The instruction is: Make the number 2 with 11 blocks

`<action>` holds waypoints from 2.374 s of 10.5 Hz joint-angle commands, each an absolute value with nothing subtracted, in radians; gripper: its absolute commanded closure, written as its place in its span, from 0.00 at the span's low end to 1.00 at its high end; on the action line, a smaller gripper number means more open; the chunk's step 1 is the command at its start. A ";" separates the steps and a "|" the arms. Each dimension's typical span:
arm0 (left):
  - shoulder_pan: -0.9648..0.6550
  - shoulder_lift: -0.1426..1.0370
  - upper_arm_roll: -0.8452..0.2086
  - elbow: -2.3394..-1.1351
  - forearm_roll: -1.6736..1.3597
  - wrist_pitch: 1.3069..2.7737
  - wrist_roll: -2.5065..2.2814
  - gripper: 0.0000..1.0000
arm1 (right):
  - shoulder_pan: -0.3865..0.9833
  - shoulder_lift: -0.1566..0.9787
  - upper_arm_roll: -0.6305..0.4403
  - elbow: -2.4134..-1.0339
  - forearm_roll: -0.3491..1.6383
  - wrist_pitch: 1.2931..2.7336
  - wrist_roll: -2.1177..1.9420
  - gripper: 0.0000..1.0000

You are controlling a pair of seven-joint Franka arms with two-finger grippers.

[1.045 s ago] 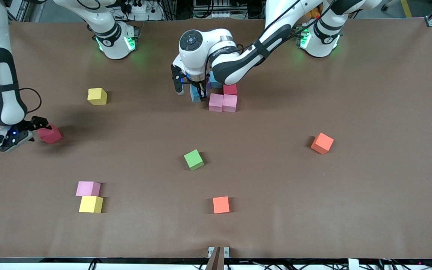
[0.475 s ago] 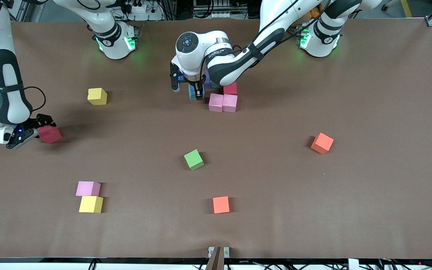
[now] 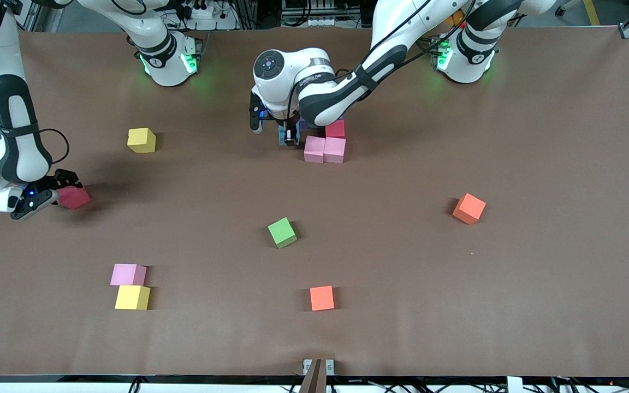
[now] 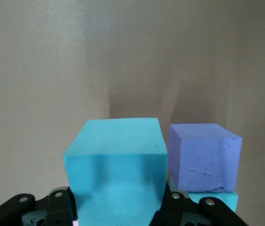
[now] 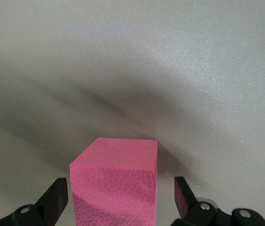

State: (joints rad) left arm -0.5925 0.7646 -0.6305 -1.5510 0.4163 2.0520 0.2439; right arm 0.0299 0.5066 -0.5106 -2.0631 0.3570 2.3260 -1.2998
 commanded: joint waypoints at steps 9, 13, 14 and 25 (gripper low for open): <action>-0.649 0.792 -0.552 -1.506 0.434 2.010 0.423 0.66 | 0.017 0.497 -0.494 -2.057 0.348 2.324 -1.296 0.59; -0.652 0.792 -0.514 -1.506 0.431 2.010 0.454 0.66 | 0.020 0.488 -0.468 -1.972 0.348 2.223 -1.238 0.68; -0.652 0.795 -0.512 -1.506 0.431 2.010 0.454 0.66 | 0.020 0.486 -0.450 -1.945 0.348 2.209 -1.220 0.68; -0.698 0.831 -0.463 -1.482 0.428 2.031 0.436 0.63 | 0.046 0.485 -0.296 -1.747 0.348 2.167 -0.941 0.67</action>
